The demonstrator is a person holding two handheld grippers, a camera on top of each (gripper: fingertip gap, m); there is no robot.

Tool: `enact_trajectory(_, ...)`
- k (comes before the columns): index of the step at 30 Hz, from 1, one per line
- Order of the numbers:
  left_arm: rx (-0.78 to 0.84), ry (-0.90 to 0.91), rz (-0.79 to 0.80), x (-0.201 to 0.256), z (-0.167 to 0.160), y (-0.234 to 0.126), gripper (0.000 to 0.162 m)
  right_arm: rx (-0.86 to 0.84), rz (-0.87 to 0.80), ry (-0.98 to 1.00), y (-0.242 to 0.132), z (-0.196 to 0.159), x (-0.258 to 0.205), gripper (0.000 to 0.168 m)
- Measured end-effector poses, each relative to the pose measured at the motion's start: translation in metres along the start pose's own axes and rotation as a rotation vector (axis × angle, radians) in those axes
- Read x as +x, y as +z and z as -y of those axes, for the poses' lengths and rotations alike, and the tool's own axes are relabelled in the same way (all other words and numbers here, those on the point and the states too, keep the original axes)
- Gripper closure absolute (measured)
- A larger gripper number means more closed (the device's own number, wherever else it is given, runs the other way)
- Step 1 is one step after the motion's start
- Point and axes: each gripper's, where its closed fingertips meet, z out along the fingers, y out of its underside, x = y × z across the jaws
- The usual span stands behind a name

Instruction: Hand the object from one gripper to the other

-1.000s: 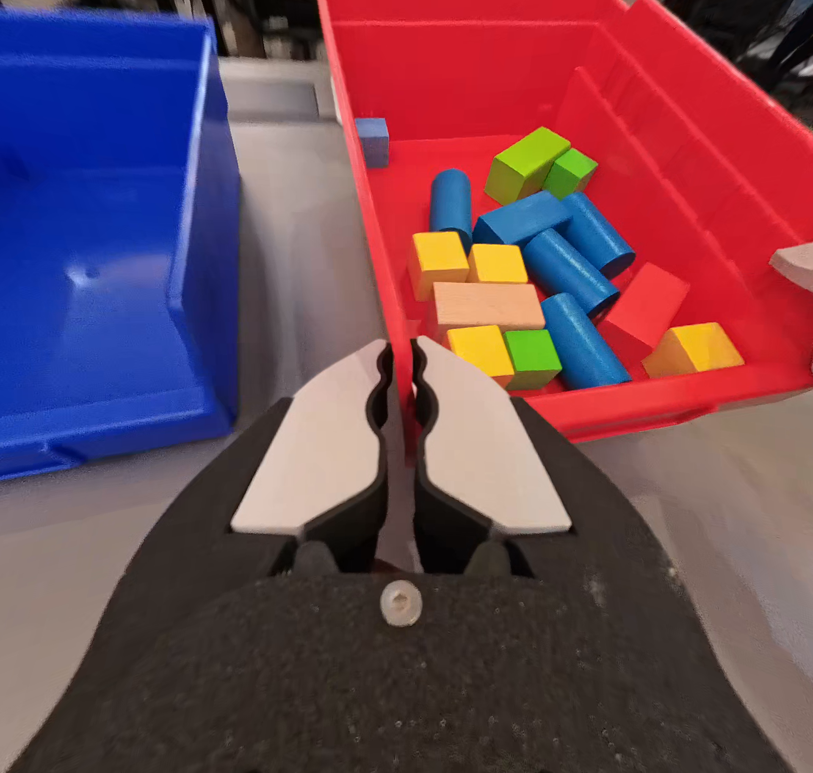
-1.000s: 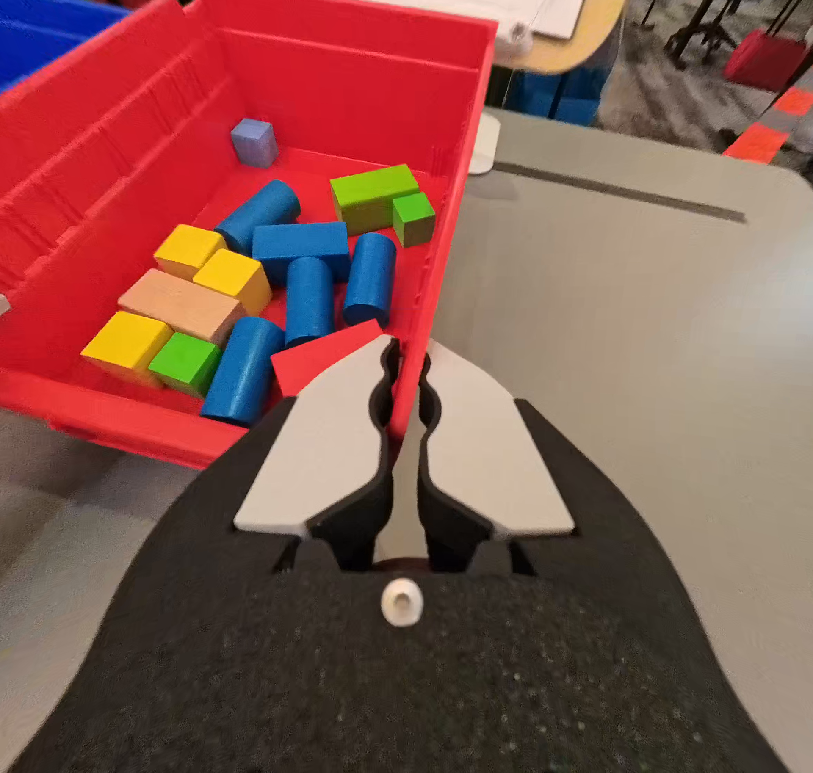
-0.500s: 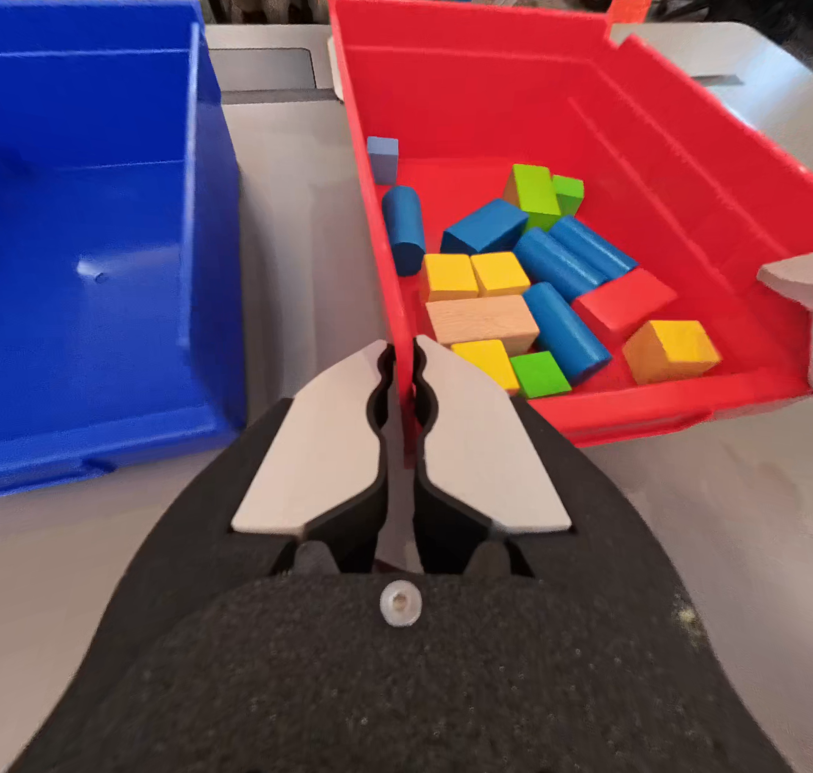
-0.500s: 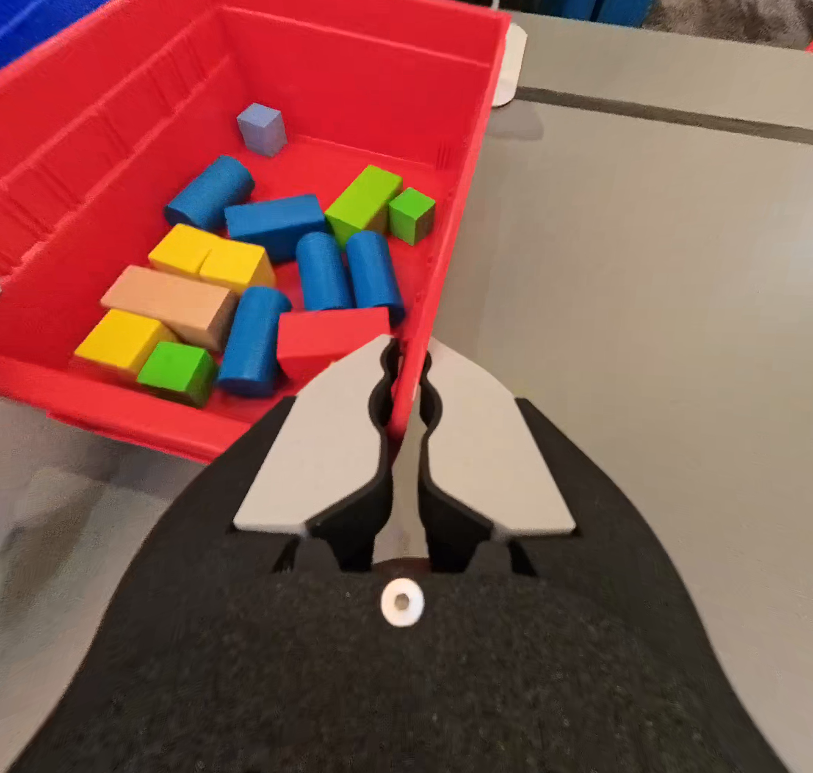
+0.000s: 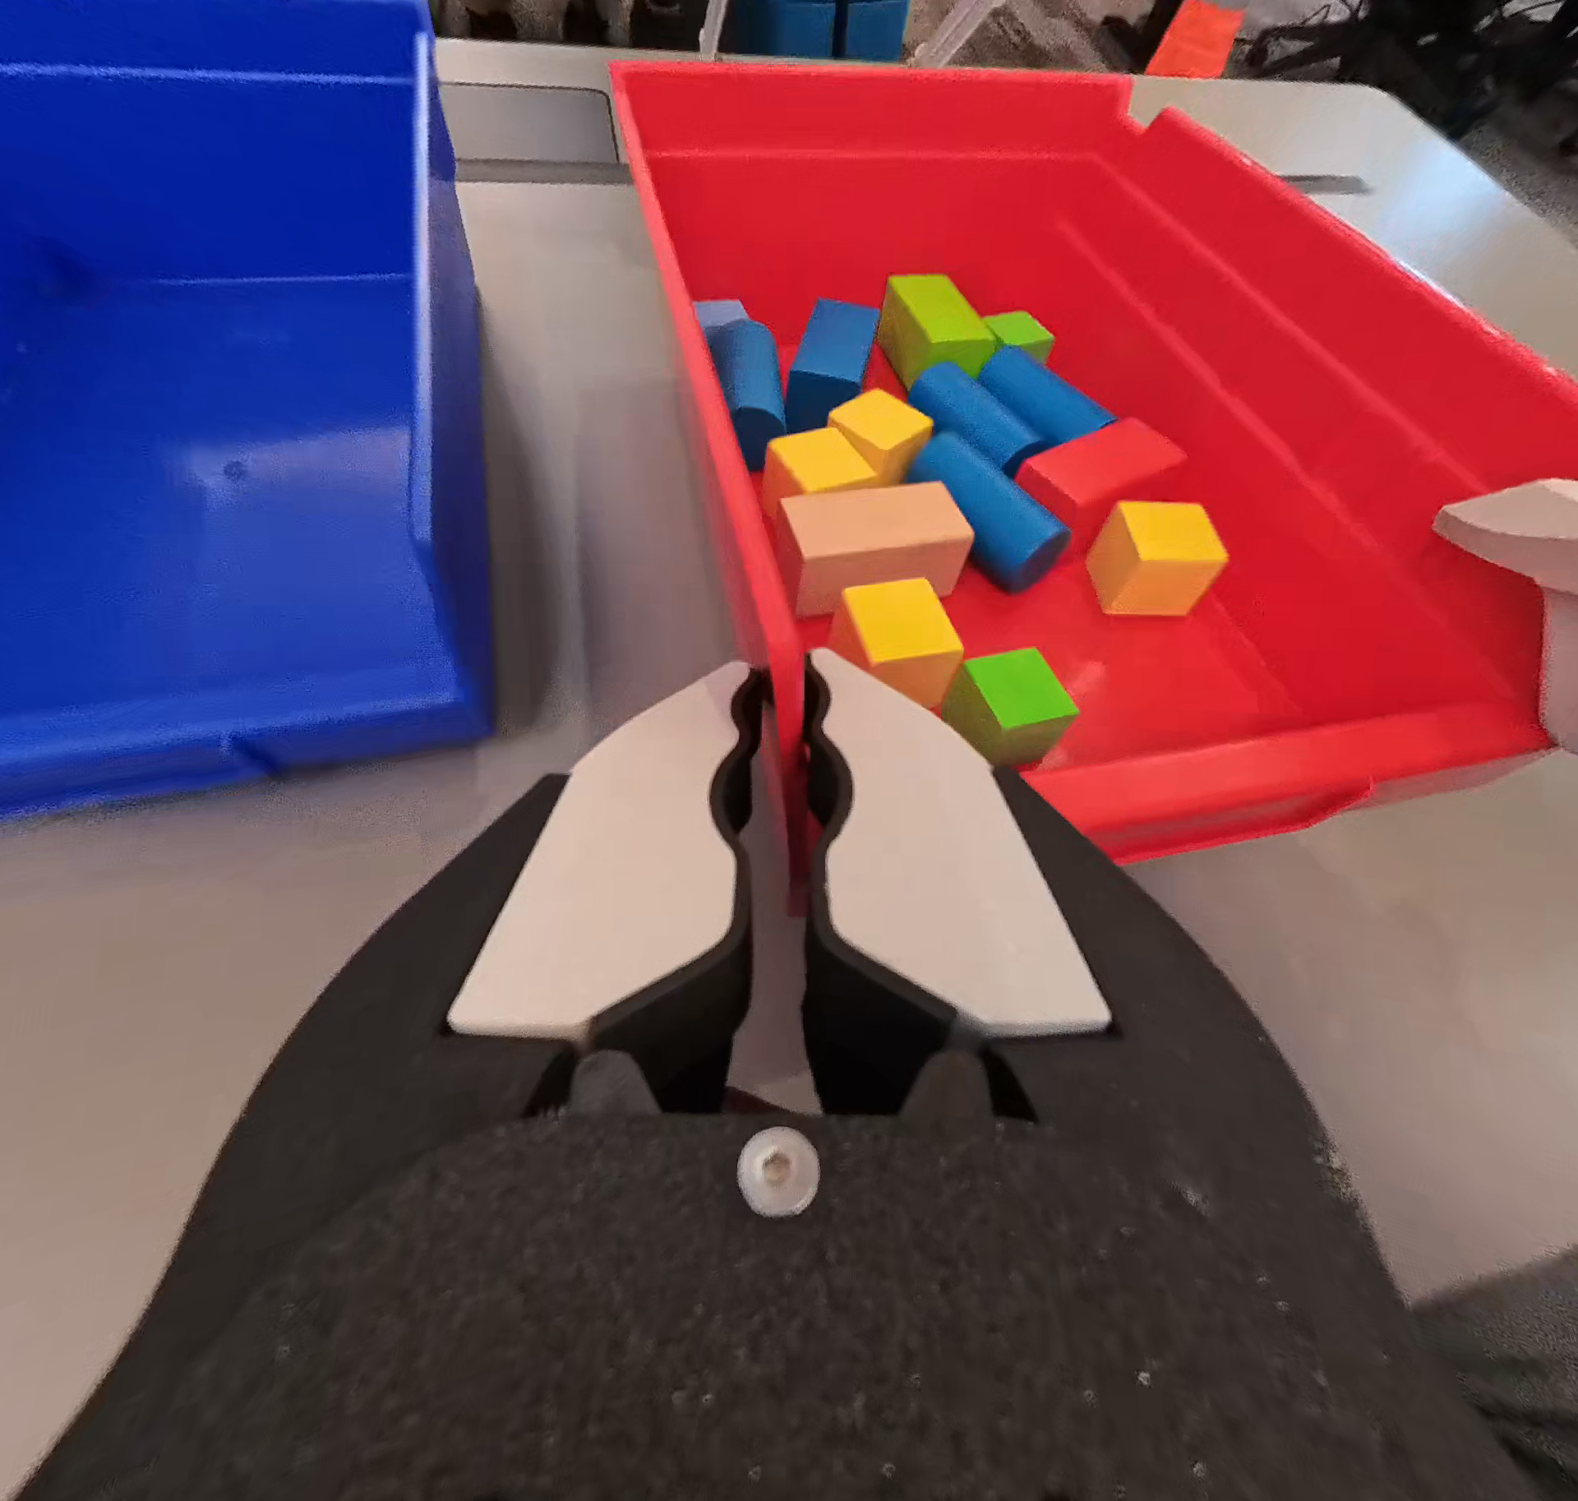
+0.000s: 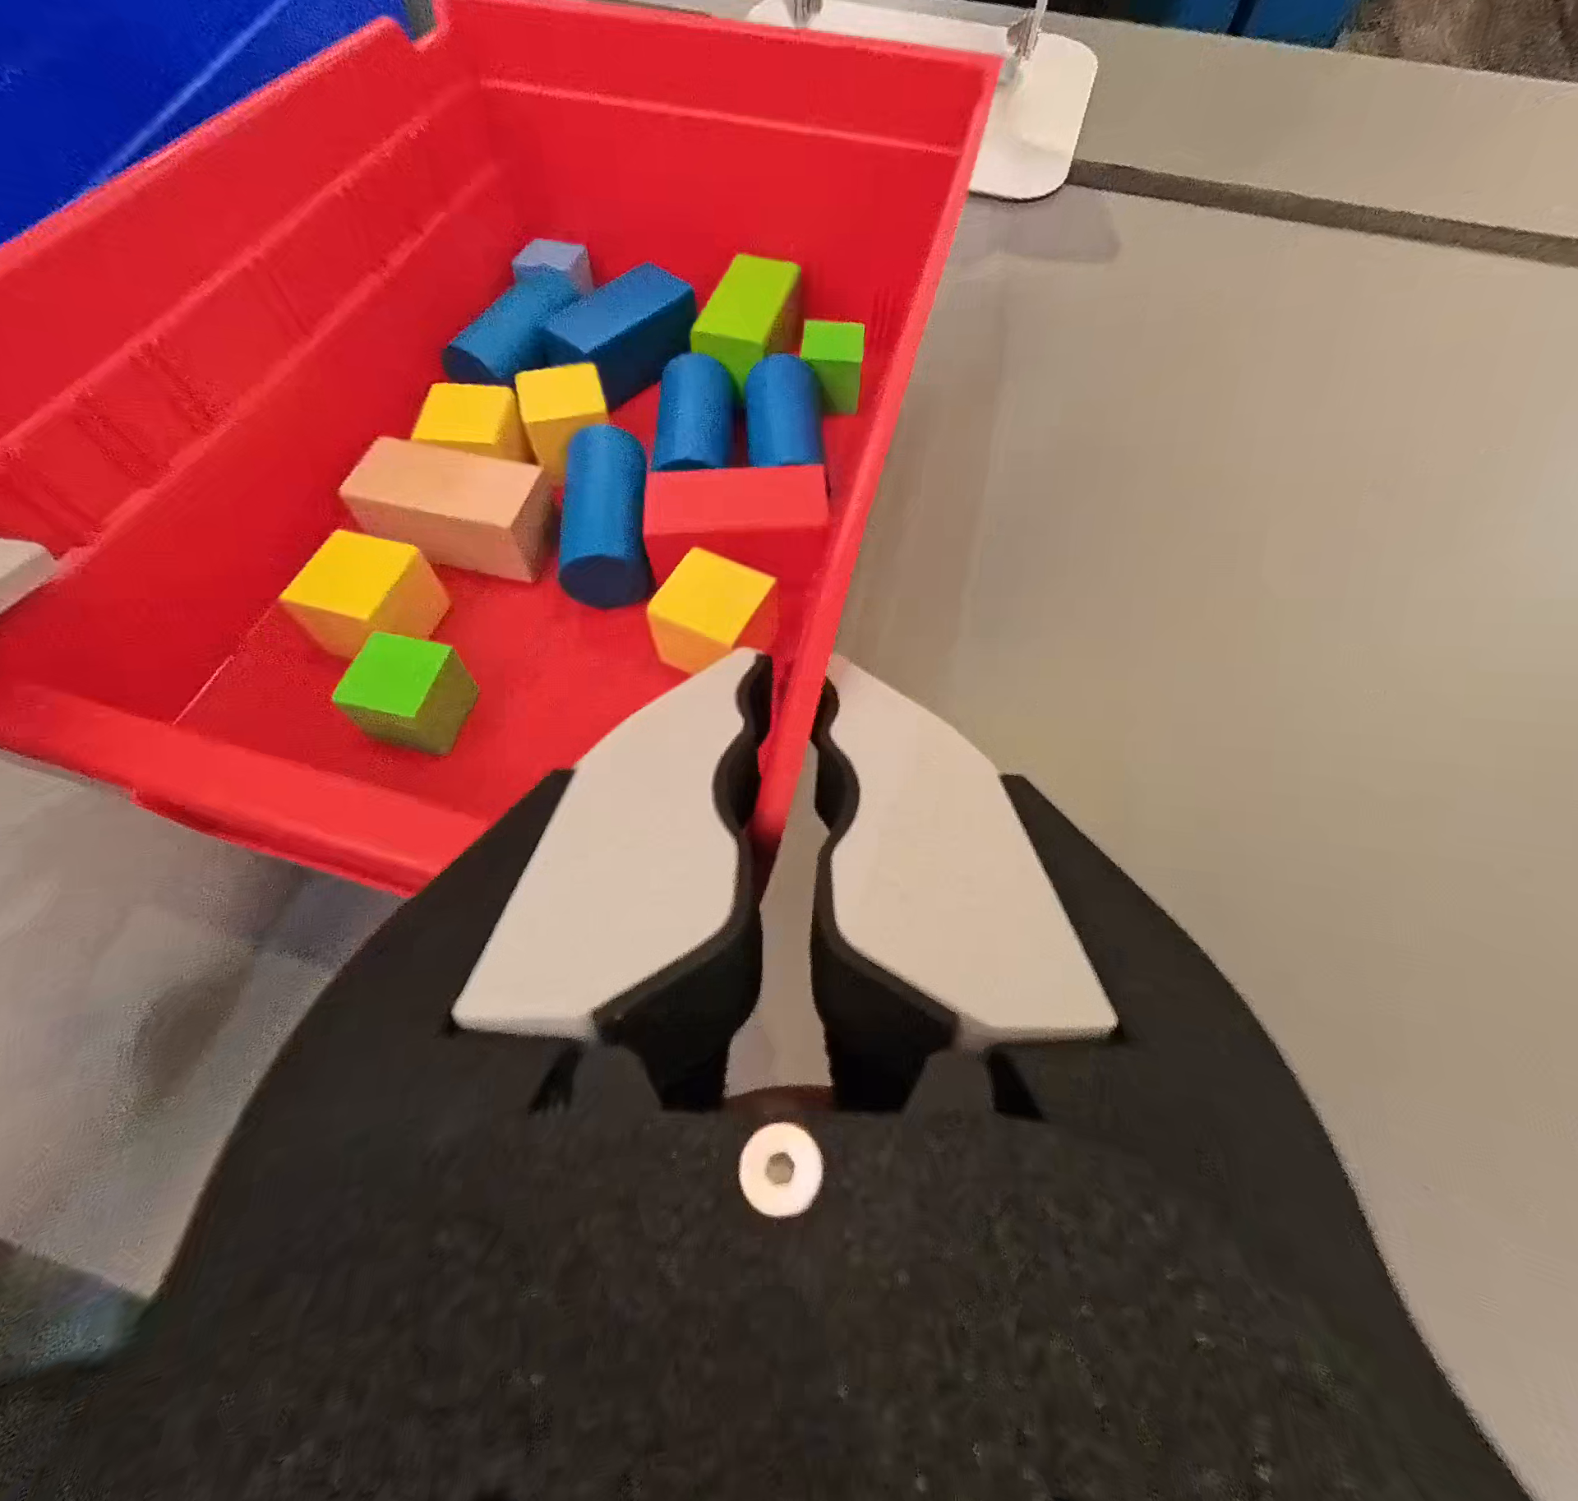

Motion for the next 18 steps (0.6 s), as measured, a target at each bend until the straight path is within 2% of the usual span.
enact_trajectory(3,-0.008,-0.009,0.025,0.000,-0.010,-0.002,0.157,-0.023,-0.034,0.011,-0.009,-0.019,-0.004,0.162)
enact_trajectory(10,0.021,0.015,0.100,-0.021,-0.006,0.039,0.159,0.053,-0.071,0.014,0.034,-0.010,0.001,0.162)
enact_trajectory(18,0.076,-0.026,0.079,-0.029,-0.014,0.046,0.158,0.134,-0.019,0.029,0.043,-0.011,-0.007,0.158)
